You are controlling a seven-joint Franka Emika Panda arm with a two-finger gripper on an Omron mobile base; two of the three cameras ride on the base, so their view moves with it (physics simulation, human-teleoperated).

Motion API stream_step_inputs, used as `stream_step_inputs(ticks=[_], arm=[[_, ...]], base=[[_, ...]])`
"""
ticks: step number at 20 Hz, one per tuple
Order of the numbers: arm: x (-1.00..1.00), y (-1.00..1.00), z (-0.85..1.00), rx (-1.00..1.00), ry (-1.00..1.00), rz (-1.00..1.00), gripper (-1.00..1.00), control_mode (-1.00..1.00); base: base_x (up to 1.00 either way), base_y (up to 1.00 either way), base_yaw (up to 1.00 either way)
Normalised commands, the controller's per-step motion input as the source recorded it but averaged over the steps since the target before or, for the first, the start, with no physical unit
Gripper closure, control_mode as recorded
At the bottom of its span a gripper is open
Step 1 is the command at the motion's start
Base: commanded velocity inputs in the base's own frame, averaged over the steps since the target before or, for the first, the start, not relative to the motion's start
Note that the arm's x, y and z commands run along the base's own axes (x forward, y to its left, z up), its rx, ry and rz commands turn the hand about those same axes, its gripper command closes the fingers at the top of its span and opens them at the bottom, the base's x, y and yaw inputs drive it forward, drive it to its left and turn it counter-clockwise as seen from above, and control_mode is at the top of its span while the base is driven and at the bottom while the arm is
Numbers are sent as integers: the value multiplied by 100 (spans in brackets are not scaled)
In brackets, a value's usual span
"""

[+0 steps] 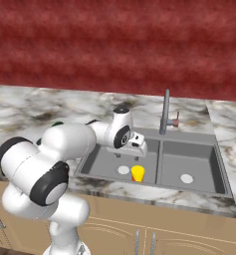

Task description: Move any existing items from the left basin to the right basin for drying. Then move the measuring cup from the counter to the left basin of the sink for washing.

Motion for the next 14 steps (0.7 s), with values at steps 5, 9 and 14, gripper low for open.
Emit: stream_step_inputs(ticks=[5,9,14], arm=[[1,-2,-15,0,1,0,-100,-100],[11,-3,-8,0,0,-1,-100,-100],[15,-1,-6,0,0,-1,-100,-100]], base=[[0,0,0],[0,0,0],[0,0,0]])
